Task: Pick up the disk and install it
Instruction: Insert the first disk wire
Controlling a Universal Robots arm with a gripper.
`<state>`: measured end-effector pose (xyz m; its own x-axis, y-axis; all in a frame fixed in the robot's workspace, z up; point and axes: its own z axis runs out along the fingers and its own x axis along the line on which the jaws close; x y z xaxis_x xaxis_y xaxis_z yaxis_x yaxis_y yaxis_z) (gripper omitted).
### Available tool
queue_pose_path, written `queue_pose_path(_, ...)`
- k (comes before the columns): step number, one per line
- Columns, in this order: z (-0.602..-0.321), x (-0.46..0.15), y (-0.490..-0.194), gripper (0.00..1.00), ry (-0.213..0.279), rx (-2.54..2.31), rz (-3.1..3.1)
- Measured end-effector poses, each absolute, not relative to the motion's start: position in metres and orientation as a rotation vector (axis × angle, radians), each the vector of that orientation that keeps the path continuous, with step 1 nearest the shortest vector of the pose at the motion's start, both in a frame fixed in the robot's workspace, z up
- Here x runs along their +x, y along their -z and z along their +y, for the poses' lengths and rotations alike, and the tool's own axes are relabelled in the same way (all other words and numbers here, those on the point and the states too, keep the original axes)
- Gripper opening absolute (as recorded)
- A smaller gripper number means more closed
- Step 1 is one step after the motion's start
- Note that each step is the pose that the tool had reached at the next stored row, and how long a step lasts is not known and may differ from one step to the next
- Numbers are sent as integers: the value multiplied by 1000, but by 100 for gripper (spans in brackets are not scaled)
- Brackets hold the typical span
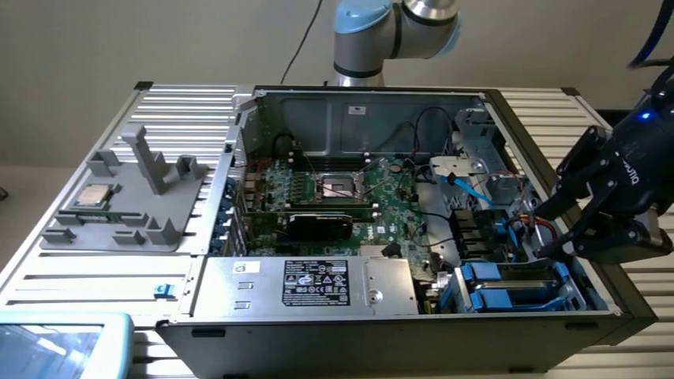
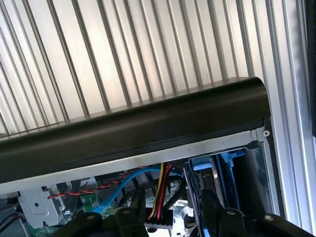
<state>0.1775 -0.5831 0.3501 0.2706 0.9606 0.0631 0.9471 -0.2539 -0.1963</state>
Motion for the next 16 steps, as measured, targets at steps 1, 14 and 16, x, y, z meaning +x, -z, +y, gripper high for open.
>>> queue_pose_path(1,-583,178,-348,57,-102,-2343,-1782)
queue_pose_path(14,-580,179,-346,42,-101,-2345,-1777)
queue_pose_path(16,-580,179,-346,40,-101,-2345,-1777)
